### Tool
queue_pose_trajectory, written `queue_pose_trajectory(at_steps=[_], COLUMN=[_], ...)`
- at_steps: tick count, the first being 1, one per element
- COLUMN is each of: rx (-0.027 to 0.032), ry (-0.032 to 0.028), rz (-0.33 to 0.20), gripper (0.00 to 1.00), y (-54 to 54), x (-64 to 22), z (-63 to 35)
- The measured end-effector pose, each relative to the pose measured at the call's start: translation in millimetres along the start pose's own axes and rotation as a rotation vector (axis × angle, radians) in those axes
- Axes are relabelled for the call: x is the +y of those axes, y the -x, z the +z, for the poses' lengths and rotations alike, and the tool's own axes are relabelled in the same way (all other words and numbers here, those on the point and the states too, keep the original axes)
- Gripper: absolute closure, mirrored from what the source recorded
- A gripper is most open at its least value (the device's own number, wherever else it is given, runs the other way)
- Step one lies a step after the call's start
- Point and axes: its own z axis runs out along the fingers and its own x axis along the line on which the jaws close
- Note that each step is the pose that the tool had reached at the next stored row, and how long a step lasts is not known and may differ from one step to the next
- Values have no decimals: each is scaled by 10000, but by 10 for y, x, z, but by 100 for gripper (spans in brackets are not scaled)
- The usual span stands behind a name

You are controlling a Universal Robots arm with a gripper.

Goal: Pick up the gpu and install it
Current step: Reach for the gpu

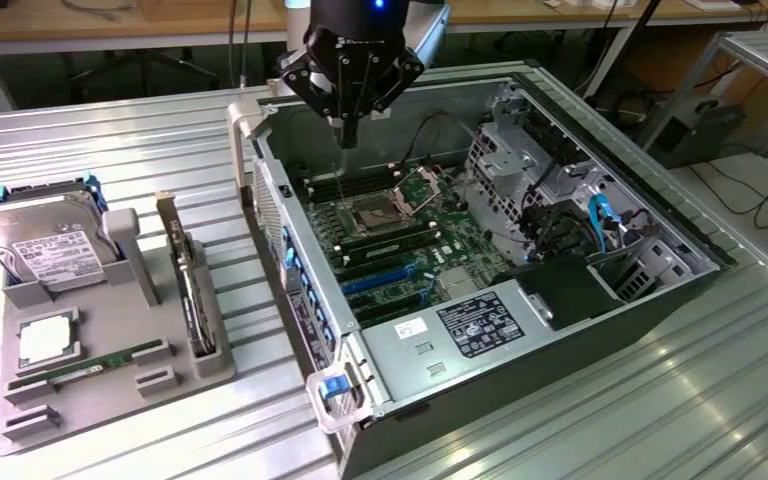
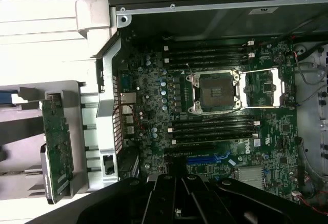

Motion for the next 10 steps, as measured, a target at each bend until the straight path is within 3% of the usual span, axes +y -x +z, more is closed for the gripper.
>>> queue_pose_trajectory(at_steps=[1, 10], rx=[1, -1], ry=[-1, 1], rz=[0, 0], gripper=[89, 89], y=[0, -102], x=[-7, -396], z=[-1, -19])
